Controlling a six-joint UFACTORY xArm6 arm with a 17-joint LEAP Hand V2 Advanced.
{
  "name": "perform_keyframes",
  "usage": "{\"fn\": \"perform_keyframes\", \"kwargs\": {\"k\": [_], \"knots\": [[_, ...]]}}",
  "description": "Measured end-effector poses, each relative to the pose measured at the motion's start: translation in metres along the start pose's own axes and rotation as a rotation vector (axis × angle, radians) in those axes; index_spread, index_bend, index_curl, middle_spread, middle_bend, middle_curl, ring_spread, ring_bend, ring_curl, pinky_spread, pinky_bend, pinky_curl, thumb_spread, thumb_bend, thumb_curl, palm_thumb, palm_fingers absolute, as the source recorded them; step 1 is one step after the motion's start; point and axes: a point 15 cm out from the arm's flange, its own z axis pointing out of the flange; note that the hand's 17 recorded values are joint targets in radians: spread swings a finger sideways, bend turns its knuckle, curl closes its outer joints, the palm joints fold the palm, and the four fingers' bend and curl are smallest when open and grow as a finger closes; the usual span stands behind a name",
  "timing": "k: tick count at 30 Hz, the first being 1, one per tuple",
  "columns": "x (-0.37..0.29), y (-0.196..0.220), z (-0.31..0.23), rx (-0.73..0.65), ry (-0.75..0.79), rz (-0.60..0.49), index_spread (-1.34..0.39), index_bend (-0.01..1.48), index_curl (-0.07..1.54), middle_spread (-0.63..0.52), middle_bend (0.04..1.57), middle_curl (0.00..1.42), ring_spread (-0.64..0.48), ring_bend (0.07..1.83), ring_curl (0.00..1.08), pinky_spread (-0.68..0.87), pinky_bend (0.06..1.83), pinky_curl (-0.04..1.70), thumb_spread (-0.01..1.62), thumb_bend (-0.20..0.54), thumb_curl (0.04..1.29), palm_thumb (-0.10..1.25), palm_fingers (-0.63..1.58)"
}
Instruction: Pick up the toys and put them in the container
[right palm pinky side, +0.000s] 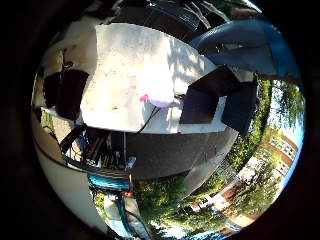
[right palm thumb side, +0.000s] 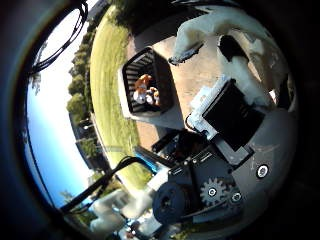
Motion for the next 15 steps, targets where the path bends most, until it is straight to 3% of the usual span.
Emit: {"fn": "perform_keyframes", "kwargs": {"k": [4, 9, 15], "knots": [[0.037, 0.01, 0.026, -0.001, -0.021, 0.059, -0.86, 0.76, 0.83, -0.13, 1.18, 0.91, -0.01, 1.45, 0.76, 0.23, 1.22, 1.07, 1.15, -0.036, 0.66, 0.8, 0.41], [0.083, 0.019, 0.081, -0.024, -0.052, 0.113, -0.57, 0.63, 0.81, -0.06, 0.77, 0.71, 0.09, 1.17, 0.64, 0.27, 0.98, 0.98, 1.16, -0.031, 0.6, 0.78, -0.15], [0.126, 0.0, 0.118, -0.003, 0.024, 0.094, -0.36, 0.37, 0.64, 0.02, 0.43, 0.51, 0.18, 0.78, 0.44, 0.34, 0.66, 0.77, 1.15, -0.034, 0.53, 0.74, -0.2]]}}
